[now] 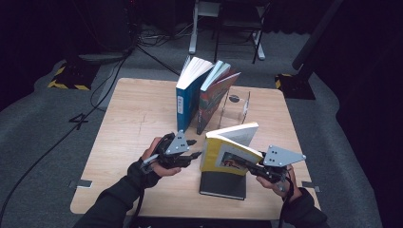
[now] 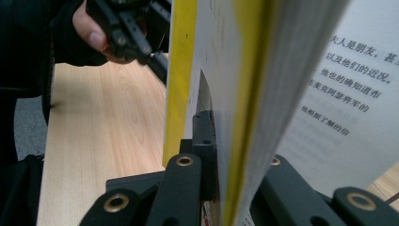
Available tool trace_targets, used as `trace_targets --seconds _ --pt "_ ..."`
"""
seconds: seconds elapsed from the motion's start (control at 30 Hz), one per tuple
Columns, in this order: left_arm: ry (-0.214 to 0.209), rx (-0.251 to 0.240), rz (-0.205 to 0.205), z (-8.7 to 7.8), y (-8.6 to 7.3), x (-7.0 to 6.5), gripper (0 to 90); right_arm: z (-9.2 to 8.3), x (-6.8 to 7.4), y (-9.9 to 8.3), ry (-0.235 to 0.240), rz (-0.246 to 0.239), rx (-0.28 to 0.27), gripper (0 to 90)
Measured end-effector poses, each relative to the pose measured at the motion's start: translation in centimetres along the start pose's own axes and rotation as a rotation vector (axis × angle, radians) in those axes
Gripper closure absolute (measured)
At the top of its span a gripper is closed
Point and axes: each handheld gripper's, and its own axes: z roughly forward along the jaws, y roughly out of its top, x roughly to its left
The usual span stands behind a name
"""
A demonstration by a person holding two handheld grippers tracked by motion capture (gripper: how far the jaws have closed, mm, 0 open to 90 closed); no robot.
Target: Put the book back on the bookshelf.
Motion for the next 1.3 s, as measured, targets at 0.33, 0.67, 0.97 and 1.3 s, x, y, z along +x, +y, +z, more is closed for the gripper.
trace_targets --seconds 0.33,0.67,0.97,1.3 --pt "-0.117 0.013 -0.032 1.5 -2.0 -1.9 44.1 -0.3 0.6 -0.2 -0.015 -0.01 0.002 84.3" --pt "-0.157 -0.075 -0.055 4.5 -0.7 -1.5 40.7 -0.6 0.4 -0.3 -0.008 -0.007 -0.002 83.1" --pt "-0.186 -0.134 -0.048 5.7 0.5 -1.3 60.7 -1.4 -0.2 -0.6 -0.036 0.011 -0.018 79.2" --pt "-0.22 -0.129 -0.032 5.4 0.5 -1.3 73.5 -2.9 -1.1 -1.7 -0.129 0.043 0.001 74.9"
